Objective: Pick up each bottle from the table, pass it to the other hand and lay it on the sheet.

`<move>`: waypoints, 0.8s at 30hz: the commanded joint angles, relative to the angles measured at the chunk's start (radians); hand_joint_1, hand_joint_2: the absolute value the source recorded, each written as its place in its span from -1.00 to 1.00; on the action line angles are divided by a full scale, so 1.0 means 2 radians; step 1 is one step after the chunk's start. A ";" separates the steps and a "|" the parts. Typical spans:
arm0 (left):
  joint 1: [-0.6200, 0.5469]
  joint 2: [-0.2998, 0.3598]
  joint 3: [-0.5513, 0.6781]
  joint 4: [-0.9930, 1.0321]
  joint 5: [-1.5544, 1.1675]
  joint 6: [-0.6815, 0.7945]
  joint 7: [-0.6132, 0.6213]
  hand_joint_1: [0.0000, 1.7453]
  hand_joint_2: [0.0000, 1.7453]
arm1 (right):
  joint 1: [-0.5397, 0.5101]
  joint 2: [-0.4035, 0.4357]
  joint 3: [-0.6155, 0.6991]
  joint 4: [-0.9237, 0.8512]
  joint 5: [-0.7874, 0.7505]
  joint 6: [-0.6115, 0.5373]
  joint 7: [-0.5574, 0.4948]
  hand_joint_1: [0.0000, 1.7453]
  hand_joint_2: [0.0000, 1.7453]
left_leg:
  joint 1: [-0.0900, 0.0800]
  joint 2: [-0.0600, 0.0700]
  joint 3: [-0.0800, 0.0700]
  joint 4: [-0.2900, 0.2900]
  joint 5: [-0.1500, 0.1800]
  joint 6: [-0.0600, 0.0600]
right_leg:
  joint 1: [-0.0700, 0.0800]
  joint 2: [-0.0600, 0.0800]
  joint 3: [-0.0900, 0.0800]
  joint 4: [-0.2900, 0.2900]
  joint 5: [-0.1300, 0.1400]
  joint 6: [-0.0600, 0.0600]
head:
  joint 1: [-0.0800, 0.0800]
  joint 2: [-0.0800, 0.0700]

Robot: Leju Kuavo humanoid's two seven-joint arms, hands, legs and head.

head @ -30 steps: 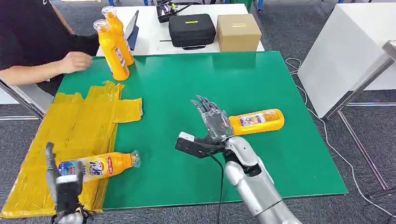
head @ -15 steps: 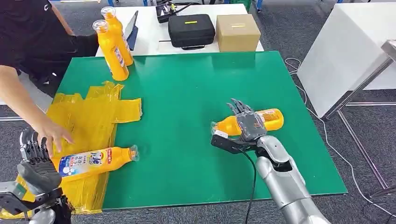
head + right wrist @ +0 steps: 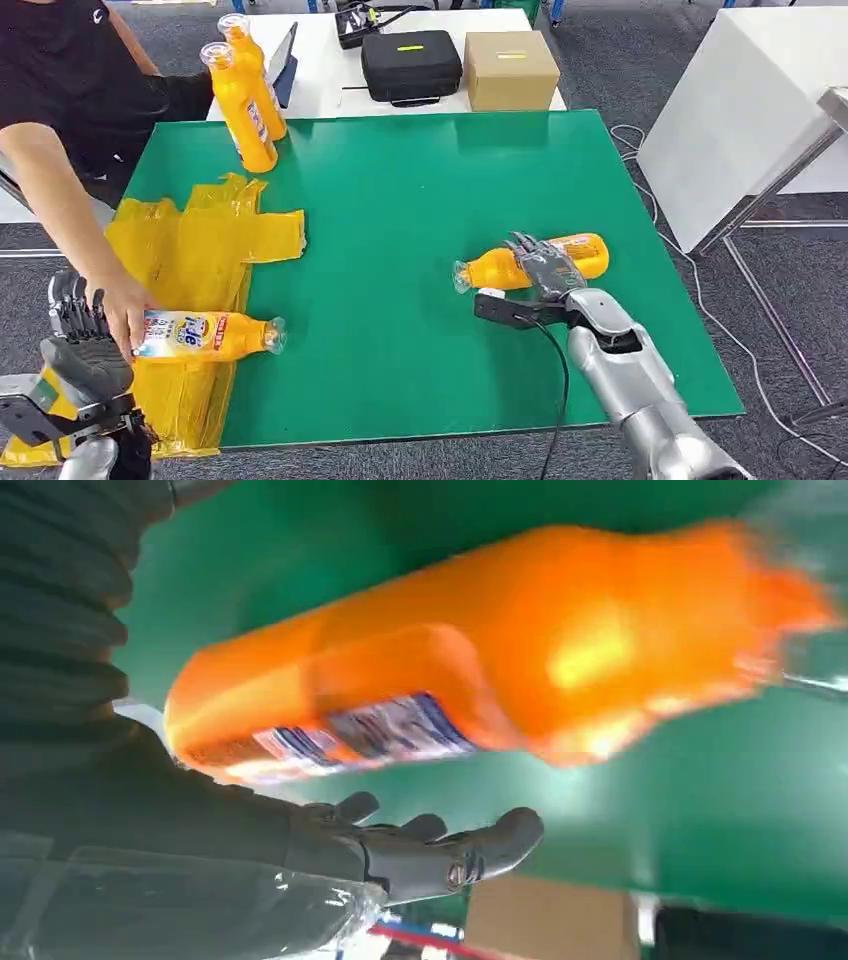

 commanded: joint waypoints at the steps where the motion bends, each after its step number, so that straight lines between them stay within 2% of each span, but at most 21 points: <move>1: 0.001 0.008 0.019 0.029 0.012 -0.007 -0.004 -1.00 -1.00 | -0.134 -0.037 0.100 0.183 -0.016 0.006 -0.005 -1.00 1.00 | 0.000 0.003 0.001 0.000 -0.001 -0.002 | 0.000 0.002 0.001 0.000 0.000 0.000 | 0.000 0.000; 7: 0.014 0.008 0.009 0.023 0.020 -0.011 -0.008 -1.00 -1.00 | -0.109 -0.057 0.105 0.168 -0.021 -0.014 0.015 -1.00 1.00 | 0.001 -0.001 0.001 0.000 0.000 -0.001 | 0.000 0.000 0.002 -0.001 0.000 0.000 | 0.000 0.000; 24: 0.029 -0.005 0.016 0.009 0.025 -0.007 -0.009 -1.00 -1.00 | -0.115 -0.069 0.115 0.214 -0.023 -0.003 0.013 -1.00 1.00 | 0.000 0.000 0.000 0.000 0.000 -0.001 | 0.000 0.000 0.000 0.000 0.000 0.000 | 0.000 0.000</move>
